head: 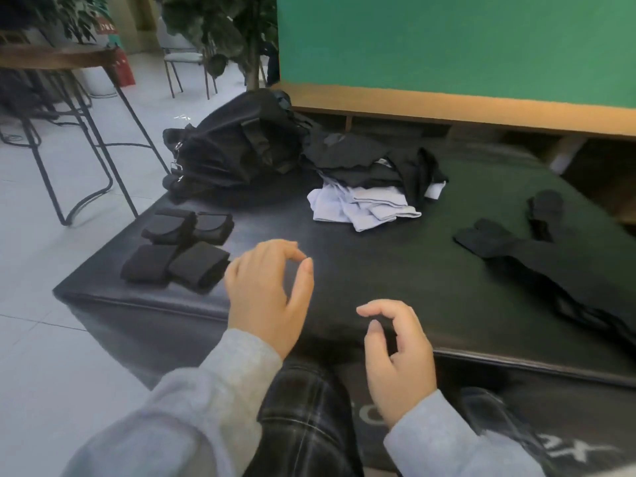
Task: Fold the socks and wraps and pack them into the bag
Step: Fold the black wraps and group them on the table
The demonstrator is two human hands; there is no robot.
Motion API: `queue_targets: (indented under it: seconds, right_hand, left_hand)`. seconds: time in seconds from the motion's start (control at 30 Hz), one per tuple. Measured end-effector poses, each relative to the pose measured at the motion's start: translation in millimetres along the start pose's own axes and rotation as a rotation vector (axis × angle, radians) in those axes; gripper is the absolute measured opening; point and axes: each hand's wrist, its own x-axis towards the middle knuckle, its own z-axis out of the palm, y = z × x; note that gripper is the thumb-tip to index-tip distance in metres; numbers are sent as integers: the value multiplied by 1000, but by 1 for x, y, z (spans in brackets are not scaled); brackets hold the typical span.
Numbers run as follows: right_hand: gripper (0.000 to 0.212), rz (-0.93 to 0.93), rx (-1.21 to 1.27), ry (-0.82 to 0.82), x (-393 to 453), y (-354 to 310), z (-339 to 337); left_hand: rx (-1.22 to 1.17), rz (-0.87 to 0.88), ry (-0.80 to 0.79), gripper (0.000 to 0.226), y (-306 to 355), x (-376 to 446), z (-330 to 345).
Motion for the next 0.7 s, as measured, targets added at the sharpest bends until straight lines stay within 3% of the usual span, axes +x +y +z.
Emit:
queue_targets:
  seconds: [0.2, 0.37, 0.57, 0.63, 0.7]
  right_hand:
    - [26, 83, 37, 342, 17, 17, -56]
    - [35, 142, -83, 585, 24, 37, -114]
    - [30, 20, -450, 804, 22, 62, -174]
    - [35, 66, -570, 863, 20, 70, -190]
    - [45, 228, -616, 869, 19, 74, -201]
  left_hand:
    - [-21, 34, -162, 18, 64, -49, 56]
    - [-7, 180, -297, 18, 76, -92, 82]
    - [15, 290, -358, 21, 62, -91, 86]
    - [3, 290, -351, 21, 62, -90, 87]
    - [1, 284, -352, 22, 62, -91, 87]
